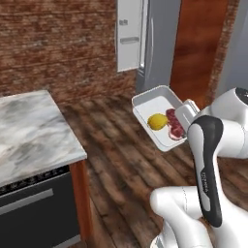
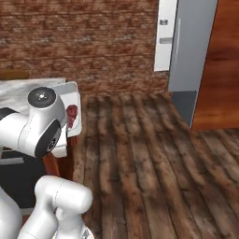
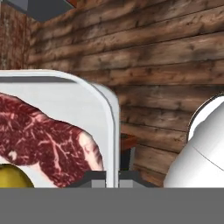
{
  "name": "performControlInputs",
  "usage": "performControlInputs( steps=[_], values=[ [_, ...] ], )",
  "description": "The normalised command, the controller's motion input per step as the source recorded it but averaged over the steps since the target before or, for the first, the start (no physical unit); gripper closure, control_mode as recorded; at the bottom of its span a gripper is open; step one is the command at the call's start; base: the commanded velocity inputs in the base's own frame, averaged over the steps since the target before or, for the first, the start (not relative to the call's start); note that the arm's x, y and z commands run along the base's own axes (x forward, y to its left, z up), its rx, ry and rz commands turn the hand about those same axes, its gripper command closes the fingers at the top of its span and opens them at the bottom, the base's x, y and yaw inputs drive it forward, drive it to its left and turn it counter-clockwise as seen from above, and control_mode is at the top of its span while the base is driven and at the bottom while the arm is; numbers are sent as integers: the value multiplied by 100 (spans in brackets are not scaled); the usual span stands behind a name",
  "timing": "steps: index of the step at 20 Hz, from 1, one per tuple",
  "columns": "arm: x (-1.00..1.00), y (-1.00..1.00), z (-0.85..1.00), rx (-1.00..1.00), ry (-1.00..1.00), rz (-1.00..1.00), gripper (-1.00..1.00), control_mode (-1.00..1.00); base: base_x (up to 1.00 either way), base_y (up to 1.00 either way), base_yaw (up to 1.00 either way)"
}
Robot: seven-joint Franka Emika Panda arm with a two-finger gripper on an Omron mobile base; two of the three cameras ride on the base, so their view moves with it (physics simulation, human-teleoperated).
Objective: Place the tupperware on the top shelf of the fridge. Make space for the tupperware among the existing items by rearranging them on the shelves if needed. Close the fridge door when finished.
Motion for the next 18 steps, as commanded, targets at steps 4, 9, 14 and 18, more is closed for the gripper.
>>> performControlInputs(
  steps=[4, 9, 14, 18],
  values=[
    [0, 0, 0, 0, 0, 0, 100, 100, 62, -100, -2],
    [0, 0, 0, 0, 0, 0, 100, 100, 95, -99, 0],
    [0, 0, 0, 0, 0, 0, 100, 100, 100, -67, 2],
    [0, 0, 0, 0, 0, 0, 100, 100, 100, -42, 0]
  ],
)
